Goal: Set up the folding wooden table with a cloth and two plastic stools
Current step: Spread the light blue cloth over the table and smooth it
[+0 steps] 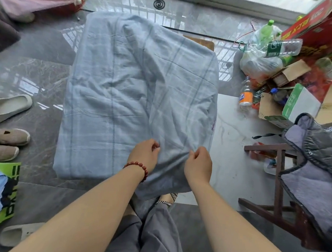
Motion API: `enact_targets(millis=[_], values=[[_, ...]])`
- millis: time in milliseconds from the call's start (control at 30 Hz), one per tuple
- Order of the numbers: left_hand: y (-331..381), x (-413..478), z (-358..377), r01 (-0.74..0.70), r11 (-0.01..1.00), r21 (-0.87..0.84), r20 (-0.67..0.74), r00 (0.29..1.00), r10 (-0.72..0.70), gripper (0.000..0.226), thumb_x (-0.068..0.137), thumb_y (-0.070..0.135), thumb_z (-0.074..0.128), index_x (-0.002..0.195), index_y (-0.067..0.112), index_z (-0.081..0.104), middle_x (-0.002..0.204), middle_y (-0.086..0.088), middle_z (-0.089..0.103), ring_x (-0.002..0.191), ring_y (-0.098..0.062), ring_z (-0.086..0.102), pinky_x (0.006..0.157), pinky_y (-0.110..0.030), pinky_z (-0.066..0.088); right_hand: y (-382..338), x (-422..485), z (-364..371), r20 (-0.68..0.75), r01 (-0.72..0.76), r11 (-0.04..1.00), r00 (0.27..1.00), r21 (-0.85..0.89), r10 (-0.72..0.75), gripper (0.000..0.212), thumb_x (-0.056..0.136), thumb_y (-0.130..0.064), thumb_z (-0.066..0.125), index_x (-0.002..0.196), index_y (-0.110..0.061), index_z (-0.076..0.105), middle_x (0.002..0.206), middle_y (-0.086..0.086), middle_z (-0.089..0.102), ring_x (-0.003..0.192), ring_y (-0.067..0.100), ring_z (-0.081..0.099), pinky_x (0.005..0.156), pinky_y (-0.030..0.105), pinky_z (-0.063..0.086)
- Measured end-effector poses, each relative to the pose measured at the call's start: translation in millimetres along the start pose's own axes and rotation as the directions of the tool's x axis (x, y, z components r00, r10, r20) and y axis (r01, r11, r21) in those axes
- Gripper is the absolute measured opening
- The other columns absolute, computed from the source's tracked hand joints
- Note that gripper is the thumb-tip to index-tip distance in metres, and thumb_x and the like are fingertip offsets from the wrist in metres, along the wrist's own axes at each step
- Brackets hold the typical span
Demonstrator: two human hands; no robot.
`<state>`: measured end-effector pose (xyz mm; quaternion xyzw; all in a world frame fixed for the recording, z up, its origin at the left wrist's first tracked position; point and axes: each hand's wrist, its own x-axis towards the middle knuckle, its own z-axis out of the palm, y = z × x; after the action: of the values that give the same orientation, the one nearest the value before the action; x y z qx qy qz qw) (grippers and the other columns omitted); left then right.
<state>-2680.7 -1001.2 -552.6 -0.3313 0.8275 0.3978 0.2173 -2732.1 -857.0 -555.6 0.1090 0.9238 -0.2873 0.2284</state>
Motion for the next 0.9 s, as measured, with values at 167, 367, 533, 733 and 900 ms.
enact_targets(millis=[167,367,533,733,900], values=[[0.0,4.7,1.8,-0.031,0.998,-0.057,0.001,1.000,0.031,0.030,0.099,0.019,0.039,0.119,0.026,0.062,0.122,-0.001,0.049,0.106,-0.015,0.052,0.092,-0.023,0.039,-2.4,13.0,-1.0,0.028,0.035,0.997,0.999,0.069,-0.037,0.015,0.092,-0.025,0.056,0.084,-0.014,0.050,0.093,0.002,0.056,0.079,0.018,0.051,0.070,0.027,0.036],[24.6,19.8,-6.3,-0.030,0.996,-0.080,-0.040,0.999,0.027,0.037,0.099,0.011,0.035,0.126,0.029,0.054,0.127,0.001,0.044,0.099,-0.011,0.051,0.081,-0.018,0.036,-22.4,28.9,-1.8,0.066,0.065,0.992,0.995,0.109,-0.072,0.011,0.091,-0.024,0.057,0.087,-0.016,0.051,0.094,0.000,0.057,0.084,0.019,0.054,0.073,0.028,0.040],[43.4,38.8,-21.8,-0.035,0.996,-0.082,-0.084,0.996,0.028,0.038,0.098,0.008,0.033,0.124,0.026,0.054,0.133,0.000,0.044,0.109,-0.015,0.051,0.085,-0.021,0.036,-46.0,48.9,-1.9,0.094,0.111,0.986,0.988,0.126,-0.123,0.010,0.090,-0.023,0.058,0.088,-0.014,0.054,0.093,0.002,0.058,0.087,0.022,0.057,0.079,0.036,0.046],[50.1,64.8,-49.7,0.004,0.994,-0.105,-0.123,0.992,-0.017,0.036,0.097,0.007,0.034,0.125,0.021,0.052,0.135,-0.002,0.042,0.110,-0.017,0.052,0.092,-0.030,0.044,-80.7,76.2,1.9,0.128,0.185,0.978,0.972,0.096,-0.197,0.006,0.091,-0.020,0.056,0.090,-0.014,0.054,0.095,0.002,0.056,0.085,0.017,0.053,0.075,0.028,0.041],[46.6,100.4,-79.0,0.035,0.996,-0.082,-0.129,0.991,-0.045,0.036,0.096,0.006,0.035,0.125,0.020,0.051,0.134,-0.002,0.043,0.109,-0.016,0.051,0.090,-0.030,0.044,-117.2,104.9,14.1,0.153,0.188,0.981,0.969,0.051,-0.194,0.008,0.093,-0.018,0.053,0.097,-0.012,0.056,0.101,0.003,0.055,0.082,0.012,0.047,0.072,0.022,0.033]])
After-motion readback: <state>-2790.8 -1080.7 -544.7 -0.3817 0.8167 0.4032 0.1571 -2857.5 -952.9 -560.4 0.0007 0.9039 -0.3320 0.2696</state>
